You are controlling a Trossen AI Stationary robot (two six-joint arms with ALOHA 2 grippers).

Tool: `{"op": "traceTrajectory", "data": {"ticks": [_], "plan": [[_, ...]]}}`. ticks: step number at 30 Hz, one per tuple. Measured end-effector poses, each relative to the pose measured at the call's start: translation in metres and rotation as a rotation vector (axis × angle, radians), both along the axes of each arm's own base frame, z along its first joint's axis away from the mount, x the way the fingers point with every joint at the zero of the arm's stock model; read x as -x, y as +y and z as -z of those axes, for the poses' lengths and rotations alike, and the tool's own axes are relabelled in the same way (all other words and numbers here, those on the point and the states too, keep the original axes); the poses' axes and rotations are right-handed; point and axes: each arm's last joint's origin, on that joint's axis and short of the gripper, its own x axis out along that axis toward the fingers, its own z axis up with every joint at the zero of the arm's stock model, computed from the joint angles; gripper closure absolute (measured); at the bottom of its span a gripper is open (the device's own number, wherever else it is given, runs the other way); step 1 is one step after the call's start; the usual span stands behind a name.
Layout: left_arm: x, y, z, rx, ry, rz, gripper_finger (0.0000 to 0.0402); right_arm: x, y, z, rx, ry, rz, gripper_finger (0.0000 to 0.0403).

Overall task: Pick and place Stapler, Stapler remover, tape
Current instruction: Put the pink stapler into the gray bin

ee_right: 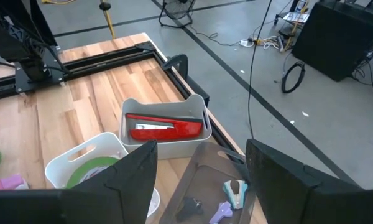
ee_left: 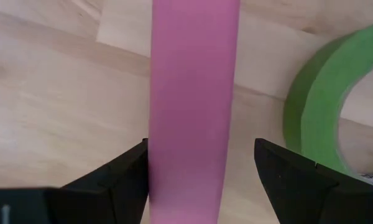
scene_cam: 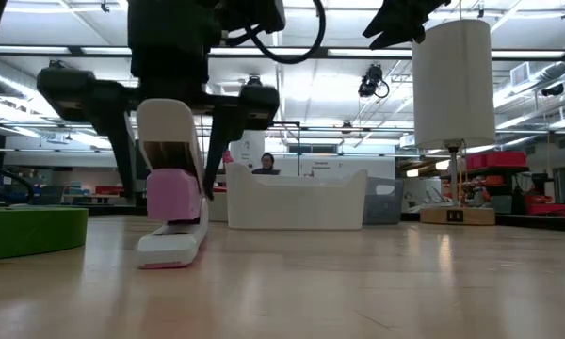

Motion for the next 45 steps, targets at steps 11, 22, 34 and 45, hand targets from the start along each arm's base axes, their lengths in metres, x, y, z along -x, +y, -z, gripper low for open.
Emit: {"op": "traceTrajectory", "data": {"ticks": [11, 22, 34, 45], "plan": [[0.002, 0.002, 0.009, -0.030, -0.015, -0.011, 0.0156, 0.000, 0.000, 0.000, -0.025, -0.014, 0.015, 0.0158], [0.002, 0.002, 0.008, -0.021, -0.009, -0.066, 0.0233, 0.000, 0.000, 0.000, -0.025, -0.014, 0.015, 0.0158], [-0.003, 0.000, 0.003, 0.018, -0.007, -0.220, 0.0248, 0.000, 0.000, 0.000, -0.024, -0.013, 0.015, 0.0158], [-0.025, 0.002, -0.040, 0.106, -0.059, -0.440, 0.0250, 0.000, 0.000, 0.000, -0.021, -0.011, 0.013, 0.0158]]}}
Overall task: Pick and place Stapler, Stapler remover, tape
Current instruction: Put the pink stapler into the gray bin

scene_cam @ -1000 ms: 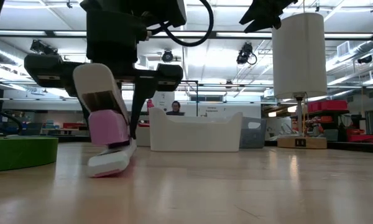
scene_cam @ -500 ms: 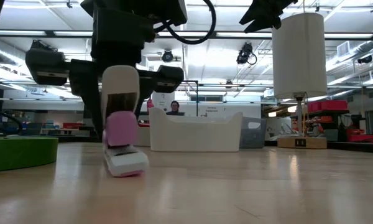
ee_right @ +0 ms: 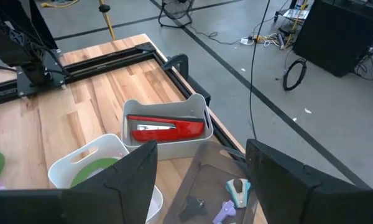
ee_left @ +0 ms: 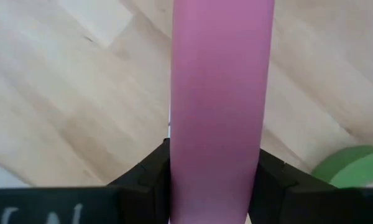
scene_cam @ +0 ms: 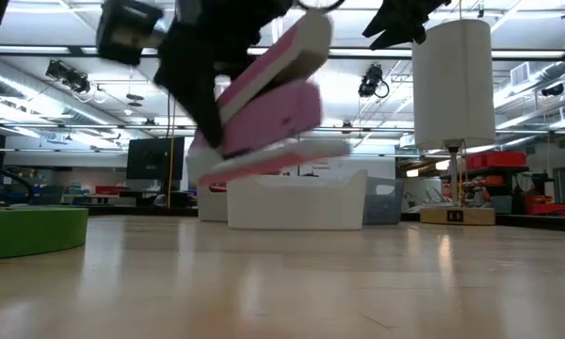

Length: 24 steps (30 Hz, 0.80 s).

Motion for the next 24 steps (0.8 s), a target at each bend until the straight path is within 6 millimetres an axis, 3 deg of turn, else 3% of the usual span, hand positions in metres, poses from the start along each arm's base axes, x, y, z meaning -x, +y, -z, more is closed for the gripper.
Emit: {"op": "traceTrajectory", "data": {"ticks": [5, 12, 19, 24], "plan": [[-0.005, 0.008, -0.023, 0.008, 0.016, -0.064, 0.0252, 0.000, 0.000, 0.000, 0.004, 0.003, -0.002, 0.0158], [-0.012, 0.037, -0.055, -0.039, 0.010, -0.151, 0.0249, 0.000, 0.000, 0.000, 0.030, 0.017, -0.018, 0.0158], [-0.014, 0.083, -0.088, -0.081, -0.009, -0.284, 0.0252, 0.001, 0.000, 0.002, 0.024, 0.035, -0.020, 0.0158], [-0.008, 0.119, -0.096, -0.158, 0.024, -0.398, 0.0251, 0.004, 0.002, 0.005, 0.018, 0.089, -0.032, 0.0158]]}}
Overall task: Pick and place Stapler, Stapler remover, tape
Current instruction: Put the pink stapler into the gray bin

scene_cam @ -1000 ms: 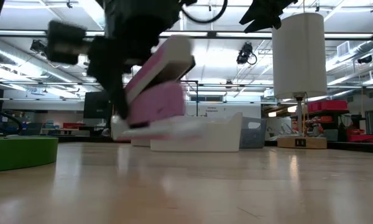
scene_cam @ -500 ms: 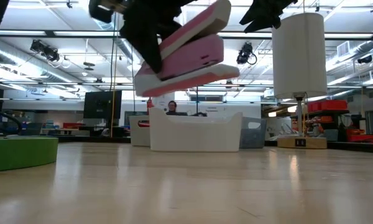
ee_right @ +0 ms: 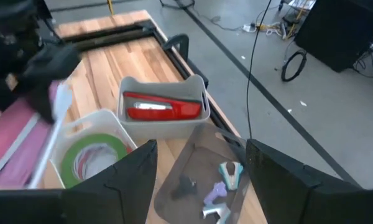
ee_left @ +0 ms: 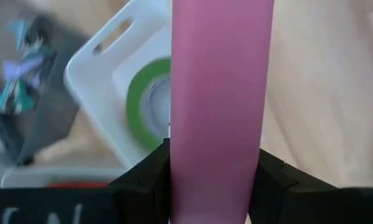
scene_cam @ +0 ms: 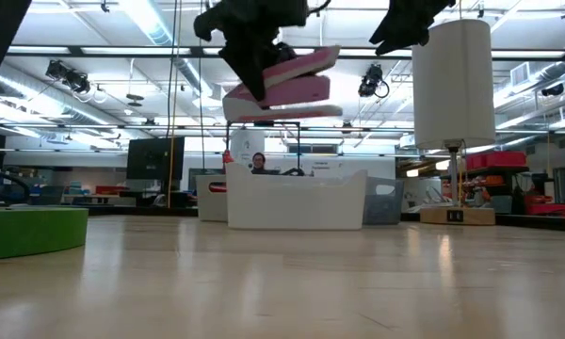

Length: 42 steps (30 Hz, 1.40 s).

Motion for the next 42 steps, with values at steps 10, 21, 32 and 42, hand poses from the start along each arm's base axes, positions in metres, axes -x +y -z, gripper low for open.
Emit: {"op": "traceTrajectory", "data": {"ticks": [10, 21, 32, 42], "plan": [[0.019, 0.076, -0.001, -0.012, 0.047, -0.218, 0.0250, 0.010, 0.005, -0.005, 0.020, 0.000, -0.011, 0.0158], [0.061, 0.172, -0.001, 0.202, -0.038, -0.835, 0.0247, 0.010, 0.005, -0.004, 0.020, 0.005, -0.012, 0.0158], [0.075, 0.206, -0.004, 0.477, -0.197, -1.115, 0.0244, 0.010, 0.005, -0.004, 0.037, 0.019, -0.021, 0.0158], [0.069, 0.196, 0.040, 0.557, -0.129, -1.272, 0.0246, 0.010, 0.005, -0.004, 0.037, 0.025, -0.023, 0.0158]]}}
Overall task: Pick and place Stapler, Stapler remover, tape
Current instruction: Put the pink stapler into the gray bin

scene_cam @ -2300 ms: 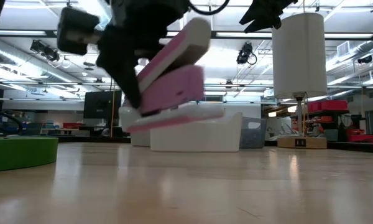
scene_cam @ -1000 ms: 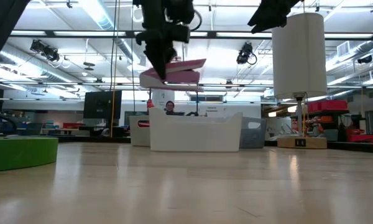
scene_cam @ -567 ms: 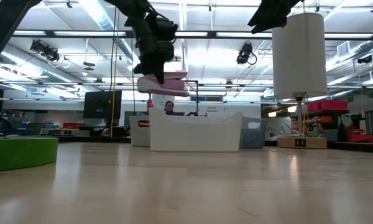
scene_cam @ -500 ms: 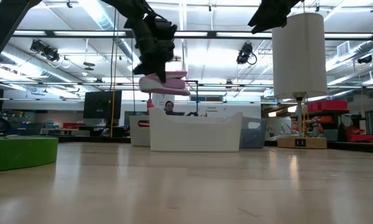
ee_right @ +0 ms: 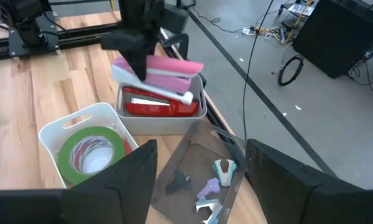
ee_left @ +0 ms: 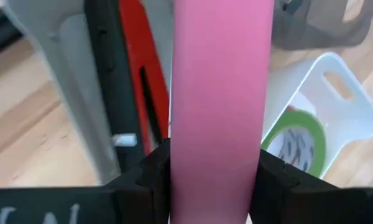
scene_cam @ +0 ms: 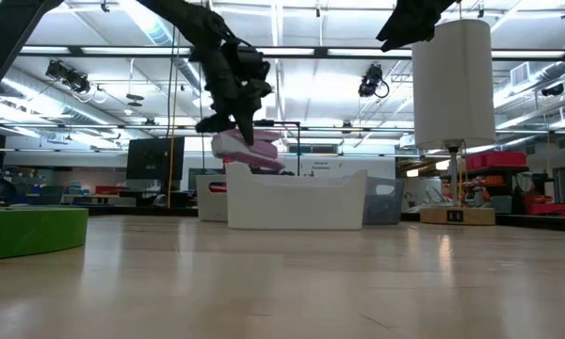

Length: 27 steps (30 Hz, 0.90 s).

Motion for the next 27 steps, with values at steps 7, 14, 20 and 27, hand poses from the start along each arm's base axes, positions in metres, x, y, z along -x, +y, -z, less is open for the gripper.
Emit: {"op": "traceTrajectory", "data": {"ticks": [7, 14, 20, 27], "plan": [[-0.005, 0.001, 0.017, 0.042, -0.091, -0.012, 0.0250, 0.000, 0.000, 0.000, -0.002, -0.001, -0.004, 0.0158], [-0.003, 0.003, 0.018, 0.008, -0.049, -0.094, 0.0241, 0.000, 0.000, 0.000, -0.002, 0.000, -0.004, 0.0158], [-0.004, 0.003, 0.018, 0.012, -0.052, -0.110, 0.0247, 0.000, 0.000, 0.000, -0.002, 0.000, -0.003, 0.0158], [-0.007, 0.001, 0.022, 0.011, -0.030, -0.133, 0.0243, 0.000, 0.000, 0.000, -0.003, -0.001, -0.002, 0.0158]]}}
